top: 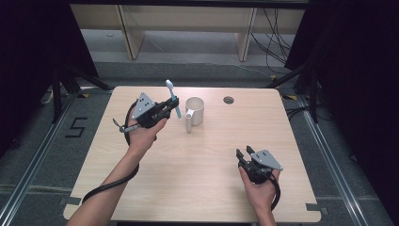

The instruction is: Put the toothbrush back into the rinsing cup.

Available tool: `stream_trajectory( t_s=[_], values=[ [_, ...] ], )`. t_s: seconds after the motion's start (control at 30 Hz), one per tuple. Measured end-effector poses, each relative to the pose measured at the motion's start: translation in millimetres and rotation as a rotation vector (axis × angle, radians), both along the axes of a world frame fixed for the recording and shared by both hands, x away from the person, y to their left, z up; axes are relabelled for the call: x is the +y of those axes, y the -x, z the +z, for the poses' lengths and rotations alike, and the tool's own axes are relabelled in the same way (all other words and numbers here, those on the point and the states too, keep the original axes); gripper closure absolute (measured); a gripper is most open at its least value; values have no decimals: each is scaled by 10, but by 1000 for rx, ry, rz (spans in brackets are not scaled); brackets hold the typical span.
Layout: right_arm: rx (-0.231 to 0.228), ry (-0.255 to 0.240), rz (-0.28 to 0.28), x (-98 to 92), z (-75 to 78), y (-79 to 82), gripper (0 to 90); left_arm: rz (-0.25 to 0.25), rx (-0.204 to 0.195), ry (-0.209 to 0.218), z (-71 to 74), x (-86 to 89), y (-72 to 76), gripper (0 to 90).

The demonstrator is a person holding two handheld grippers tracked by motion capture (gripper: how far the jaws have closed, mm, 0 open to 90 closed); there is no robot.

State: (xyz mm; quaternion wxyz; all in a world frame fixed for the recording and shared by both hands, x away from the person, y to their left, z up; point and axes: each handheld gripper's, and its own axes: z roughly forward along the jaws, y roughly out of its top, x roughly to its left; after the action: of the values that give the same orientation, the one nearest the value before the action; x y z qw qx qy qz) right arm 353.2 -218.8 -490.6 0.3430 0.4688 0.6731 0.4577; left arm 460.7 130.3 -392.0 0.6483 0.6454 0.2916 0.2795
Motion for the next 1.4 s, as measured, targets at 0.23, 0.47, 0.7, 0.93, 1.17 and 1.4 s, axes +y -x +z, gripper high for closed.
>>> stream_trajectory(
  t_s=[0.23, 0.47, 0.7, 0.93, 1.17, 1.4],
  values=[
    [19, -16, 0, 4, 6, 6, 571, 1, -6, -3, 25, -57, -63, 835],
    [29, -43, -4, 12, 6, 16, 571, 10, -2, -3, 23, -92, -106, 835],
    [41, -32, -14, 7, 13, 23, 571, 15, 1, -3, 14, -123, -148, 835],
    [18, -36, -7, 7, -3, 7, 571, 22, 5, -7, 6, -165, -200, 835],
    [28, -49, 0, 13, 7, 16, 571, 24, 15, -14, -10, -217, -247, 835],
    [-4, -11, -4, -31, 22, 4, 571, 26, 11, -11, -16, -265, -275, 835]
  ],
)
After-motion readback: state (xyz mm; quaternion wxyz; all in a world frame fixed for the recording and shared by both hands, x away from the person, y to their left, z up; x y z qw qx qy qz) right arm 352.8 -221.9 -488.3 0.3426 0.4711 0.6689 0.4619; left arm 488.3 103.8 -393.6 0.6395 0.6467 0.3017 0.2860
